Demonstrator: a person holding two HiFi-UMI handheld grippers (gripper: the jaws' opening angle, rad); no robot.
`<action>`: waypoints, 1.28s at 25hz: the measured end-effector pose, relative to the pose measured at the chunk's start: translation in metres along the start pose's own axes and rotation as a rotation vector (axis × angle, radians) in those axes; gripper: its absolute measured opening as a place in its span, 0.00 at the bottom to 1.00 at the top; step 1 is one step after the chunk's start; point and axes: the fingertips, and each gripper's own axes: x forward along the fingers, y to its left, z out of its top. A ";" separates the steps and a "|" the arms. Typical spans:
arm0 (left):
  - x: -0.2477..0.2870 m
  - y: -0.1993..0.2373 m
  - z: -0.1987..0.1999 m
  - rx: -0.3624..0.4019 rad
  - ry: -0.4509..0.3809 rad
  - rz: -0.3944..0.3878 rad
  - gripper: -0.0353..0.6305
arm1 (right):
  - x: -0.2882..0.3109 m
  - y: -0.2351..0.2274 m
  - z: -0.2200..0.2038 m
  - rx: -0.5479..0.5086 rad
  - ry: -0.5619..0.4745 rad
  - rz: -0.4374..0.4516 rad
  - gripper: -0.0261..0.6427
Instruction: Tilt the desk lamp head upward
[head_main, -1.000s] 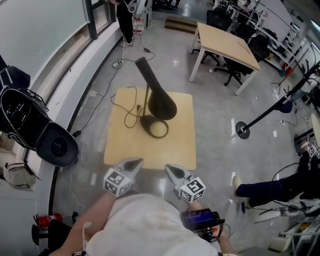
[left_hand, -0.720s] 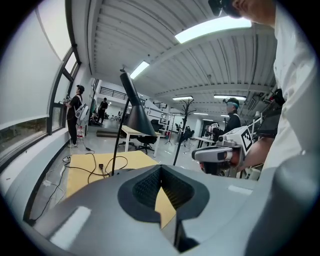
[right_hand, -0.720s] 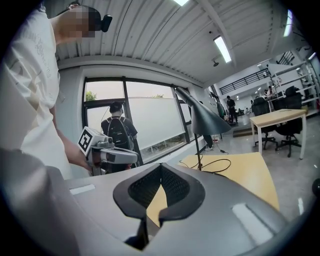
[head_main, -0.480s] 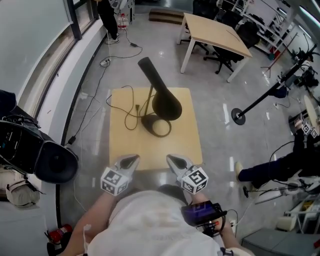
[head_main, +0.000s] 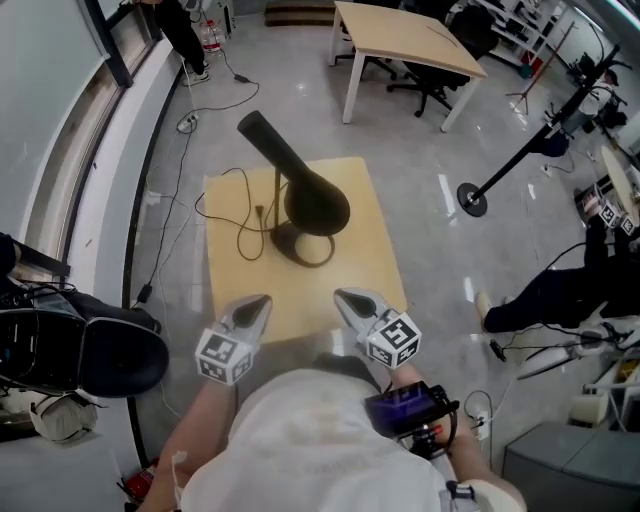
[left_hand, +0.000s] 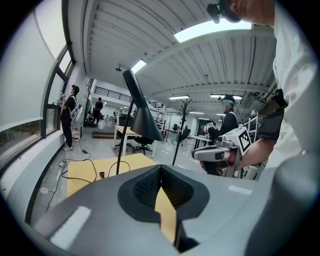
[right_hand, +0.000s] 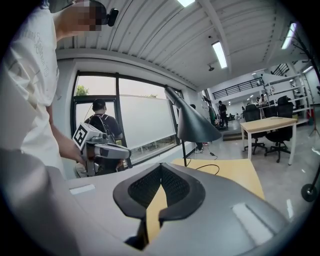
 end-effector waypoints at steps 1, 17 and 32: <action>0.004 0.001 0.005 0.003 -0.002 0.001 0.06 | 0.002 -0.006 0.001 0.006 -0.001 -0.001 0.06; 0.035 0.038 0.134 -0.028 -0.179 0.042 0.11 | 0.016 -0.074 0.056 -0.038 -0.095 0.072 0.06; 0.045 0.097 0.301 0.162 -0.263 0.068 0.41 | 0.016 -0.101 0.044 -0.089 -0.049 0.039 0.06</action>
